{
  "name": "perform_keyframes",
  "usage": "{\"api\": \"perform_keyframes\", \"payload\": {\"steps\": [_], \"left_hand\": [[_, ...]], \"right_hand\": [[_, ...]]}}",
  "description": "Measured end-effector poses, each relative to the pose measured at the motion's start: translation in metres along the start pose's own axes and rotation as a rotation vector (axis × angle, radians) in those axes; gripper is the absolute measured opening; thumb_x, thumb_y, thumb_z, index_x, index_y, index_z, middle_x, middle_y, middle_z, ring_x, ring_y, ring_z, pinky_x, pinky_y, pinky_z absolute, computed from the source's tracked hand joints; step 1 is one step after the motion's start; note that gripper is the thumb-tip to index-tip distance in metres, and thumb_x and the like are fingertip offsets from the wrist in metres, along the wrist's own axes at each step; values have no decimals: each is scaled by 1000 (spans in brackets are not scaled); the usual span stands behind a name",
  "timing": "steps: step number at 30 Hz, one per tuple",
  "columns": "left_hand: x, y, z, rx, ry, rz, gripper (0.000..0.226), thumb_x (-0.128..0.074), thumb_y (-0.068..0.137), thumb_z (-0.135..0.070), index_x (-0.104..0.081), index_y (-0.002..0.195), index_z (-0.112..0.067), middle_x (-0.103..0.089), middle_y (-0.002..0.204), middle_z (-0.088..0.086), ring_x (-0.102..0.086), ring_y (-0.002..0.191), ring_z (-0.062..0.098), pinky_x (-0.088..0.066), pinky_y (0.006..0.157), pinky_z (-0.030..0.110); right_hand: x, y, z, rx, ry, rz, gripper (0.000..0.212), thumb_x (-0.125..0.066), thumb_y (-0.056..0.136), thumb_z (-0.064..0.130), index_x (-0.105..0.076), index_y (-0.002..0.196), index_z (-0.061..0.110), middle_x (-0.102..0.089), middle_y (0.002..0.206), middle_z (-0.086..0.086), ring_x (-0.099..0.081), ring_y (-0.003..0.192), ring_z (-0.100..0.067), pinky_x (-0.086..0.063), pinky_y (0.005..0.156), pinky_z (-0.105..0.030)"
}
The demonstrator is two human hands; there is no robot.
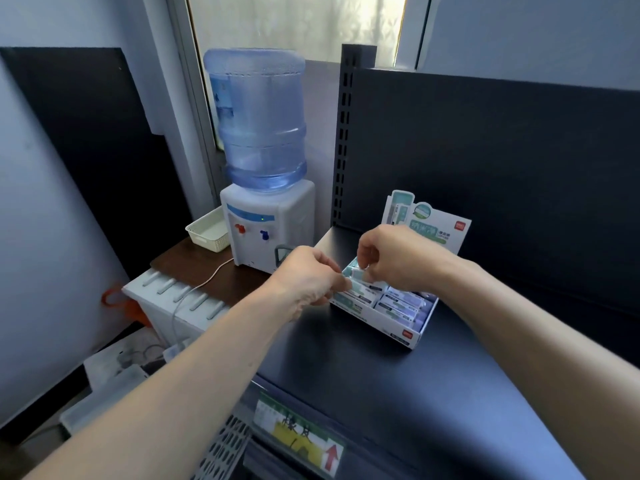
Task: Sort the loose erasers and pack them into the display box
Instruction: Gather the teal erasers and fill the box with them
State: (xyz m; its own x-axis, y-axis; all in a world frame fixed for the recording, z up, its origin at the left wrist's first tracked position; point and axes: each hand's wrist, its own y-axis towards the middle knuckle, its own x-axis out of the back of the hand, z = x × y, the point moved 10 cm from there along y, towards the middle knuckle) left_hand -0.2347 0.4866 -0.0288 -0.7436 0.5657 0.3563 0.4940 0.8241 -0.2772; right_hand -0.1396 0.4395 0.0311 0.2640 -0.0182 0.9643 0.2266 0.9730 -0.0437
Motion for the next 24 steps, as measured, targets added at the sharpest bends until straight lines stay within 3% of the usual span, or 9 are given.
{"api": "perform_keyframes", "payload": {"steps": [9, 15, 19, 22, 24], "left_hand": [[19, -1, -23, -220, 87, -7, 7, -68, 82, -10, -63, 78, -14, -62, 72, 2, -52, 62, 11, -44, 58, 22], [8, -9, -64, -431, 107, 12, 5, -64, 83, -10, -68, 81, -13, -62, 70, 0, -52, 62, 10, -44, 59, 23], [-34, -24, -96, -585, 105, 151, 8, -64, 83, -11, -67, 78, -16, -60, 67, -5, -52, 61, 6, -45, 60, 19], [-74, -45, -115, -681, 100, 285, 12, -63, 84, -10, -64, 75, -17, -56, 61, -8, -48, 52, 0, -42, 53, 13], [-109, -63, -123, -720, 102, 393, 8, -63, 84, -10, -66, 78, -14, -54, 59, -7, -47, 50, 3, -41, 51, 16]], "right_hand": [[-1, 2, 4, -83, -75, -10, 15, -57, 87, 3, -68, 93, 12, -65, 94, -3, -57, 83, -19, -46, 69, -27], [24, -20, -14, -208, -22, -167, 16, -54, 89, 6, -68, 91, 14, -66, 95, -4, -62, 89, -23, -54, 75, -32], [45, -63, -49, -371, -42, -282, 13, -56, 87, 15, -68, 90, 18, -66, 96, -6, -61, 91, -27, -54, 79, -36], [54, -105, -80, -510, -42, -341, 11, -57, 88, 21, -68, 88, 20, -66, 93, -6, -62, 86, -29, -55, 76, -37], [55, -141, -105, -622, -42, -348, 12, -57, 90, 22, -69, 90, 21, -67, 90, -7, -63, 81, -29, -56, 72, -37]]}}
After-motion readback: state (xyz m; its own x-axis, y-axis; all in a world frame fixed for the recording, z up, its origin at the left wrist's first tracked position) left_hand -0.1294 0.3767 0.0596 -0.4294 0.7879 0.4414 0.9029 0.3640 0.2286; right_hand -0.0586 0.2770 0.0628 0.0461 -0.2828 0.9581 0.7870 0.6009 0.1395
